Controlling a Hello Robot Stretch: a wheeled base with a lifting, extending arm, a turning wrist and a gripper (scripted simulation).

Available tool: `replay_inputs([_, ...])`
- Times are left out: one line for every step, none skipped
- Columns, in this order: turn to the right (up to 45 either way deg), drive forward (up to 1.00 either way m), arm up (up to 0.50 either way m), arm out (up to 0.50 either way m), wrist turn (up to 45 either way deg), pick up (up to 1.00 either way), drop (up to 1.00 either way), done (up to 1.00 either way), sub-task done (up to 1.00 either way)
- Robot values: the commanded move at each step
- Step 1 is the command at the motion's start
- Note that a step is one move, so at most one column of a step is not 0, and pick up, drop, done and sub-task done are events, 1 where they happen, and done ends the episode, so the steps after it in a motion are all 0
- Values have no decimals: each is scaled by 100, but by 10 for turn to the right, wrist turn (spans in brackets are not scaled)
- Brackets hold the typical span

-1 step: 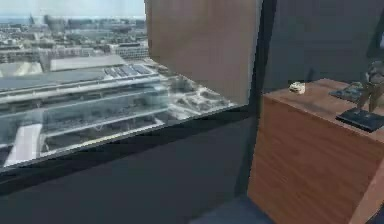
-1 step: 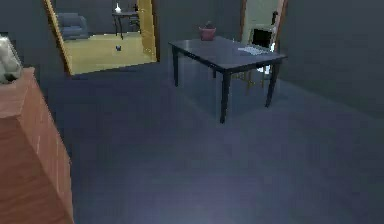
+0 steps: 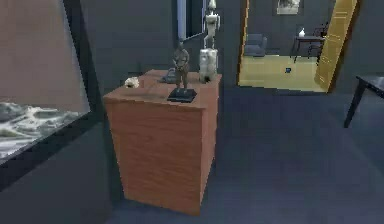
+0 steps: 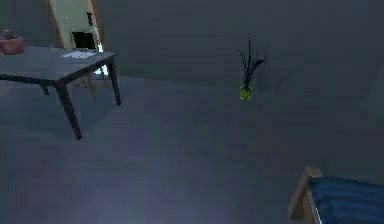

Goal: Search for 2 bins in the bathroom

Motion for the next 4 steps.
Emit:
replay_inputs([150, 0, 0, 0, 0, 0, 0, 0, 0])
replay_inputs([0, 10, 0, 0, 0, 0, 0, 0, 0])
replay_inputs([330, 0, 0, 0, 0, 0, 0, 0, 0])
replay_inputs([0, 100, 0, 0, 0, 0, 0, 0, 0])
